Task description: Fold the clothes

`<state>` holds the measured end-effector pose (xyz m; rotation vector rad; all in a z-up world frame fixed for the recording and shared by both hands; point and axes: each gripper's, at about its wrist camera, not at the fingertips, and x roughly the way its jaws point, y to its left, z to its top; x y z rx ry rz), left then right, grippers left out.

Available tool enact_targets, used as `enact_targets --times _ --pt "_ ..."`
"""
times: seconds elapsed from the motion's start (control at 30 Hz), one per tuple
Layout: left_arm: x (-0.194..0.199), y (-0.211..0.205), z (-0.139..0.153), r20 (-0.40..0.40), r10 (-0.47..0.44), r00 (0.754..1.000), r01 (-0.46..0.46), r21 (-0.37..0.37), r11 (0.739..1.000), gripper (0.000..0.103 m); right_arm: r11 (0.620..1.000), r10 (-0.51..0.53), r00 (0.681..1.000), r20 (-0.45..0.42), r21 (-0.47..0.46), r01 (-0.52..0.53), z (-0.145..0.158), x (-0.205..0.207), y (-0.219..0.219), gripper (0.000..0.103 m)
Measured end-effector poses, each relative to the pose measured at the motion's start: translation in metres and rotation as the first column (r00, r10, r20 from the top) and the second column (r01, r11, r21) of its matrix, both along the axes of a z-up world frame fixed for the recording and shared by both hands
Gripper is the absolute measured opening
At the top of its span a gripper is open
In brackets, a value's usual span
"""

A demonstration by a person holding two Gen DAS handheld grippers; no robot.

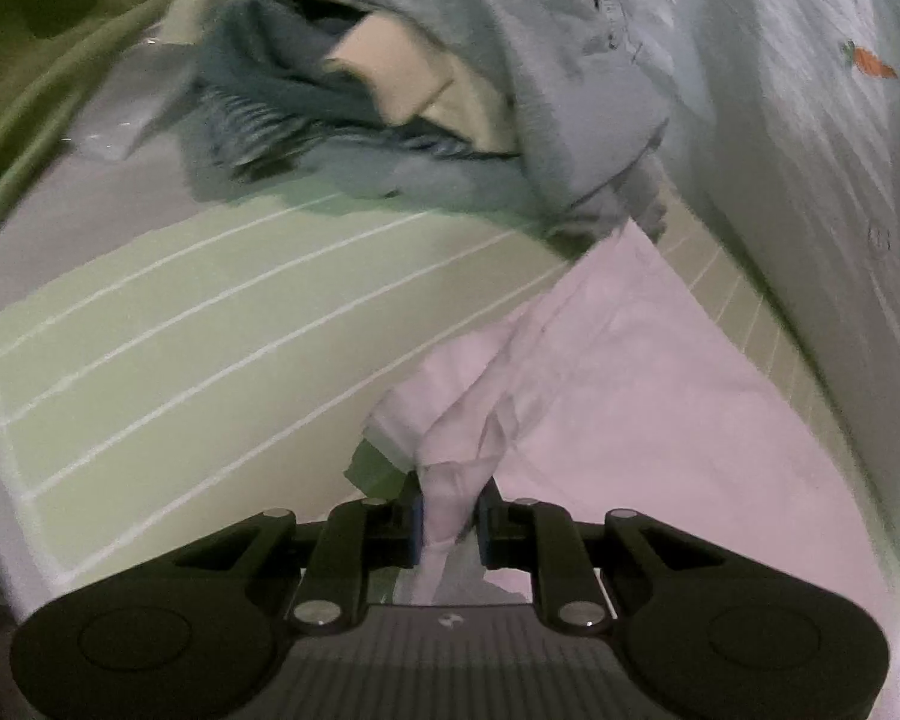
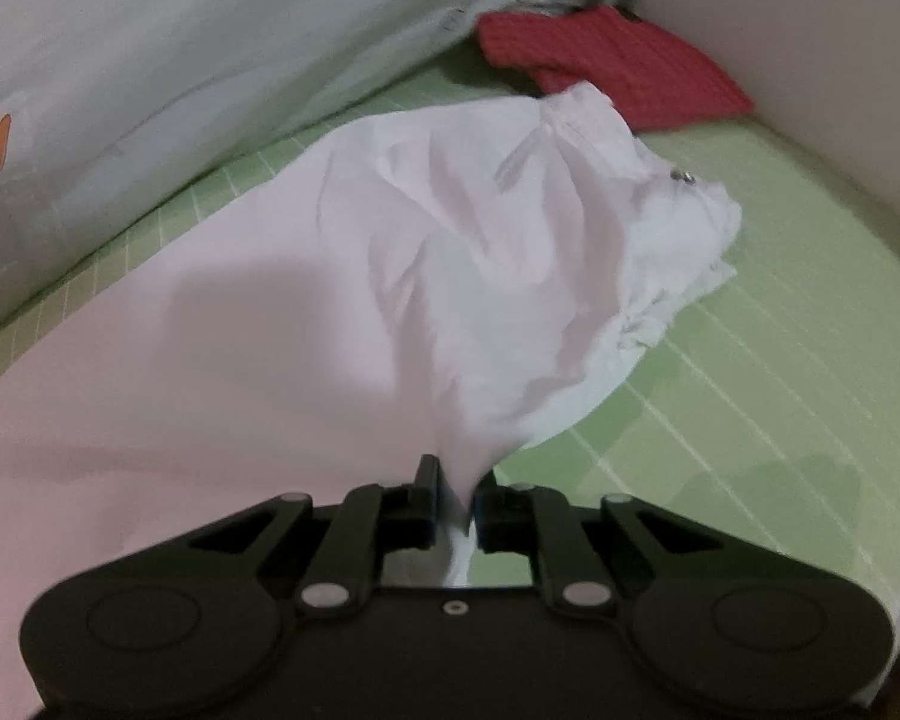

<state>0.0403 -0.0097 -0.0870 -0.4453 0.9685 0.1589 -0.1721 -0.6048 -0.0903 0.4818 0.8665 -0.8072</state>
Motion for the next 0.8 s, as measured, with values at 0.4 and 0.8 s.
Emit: enact_targets --times 0.4,0.8 --pt "0.006 0.035 0.008 -0.002 -0.089 0.996 0.089 0.049 0.995 0.071 0.997 0.04 0.999 0.023 -0.063 -0.038 0.026 0.004 0.059 0.075" --pt "0.024 0.024 -0.01 0.007 -0.231 0.973 0.231 0.018 0.973 0.058 0.993 0.115 0.992 0.044 -0.003 -0.115 0.019 0.028 0.12 0.078"
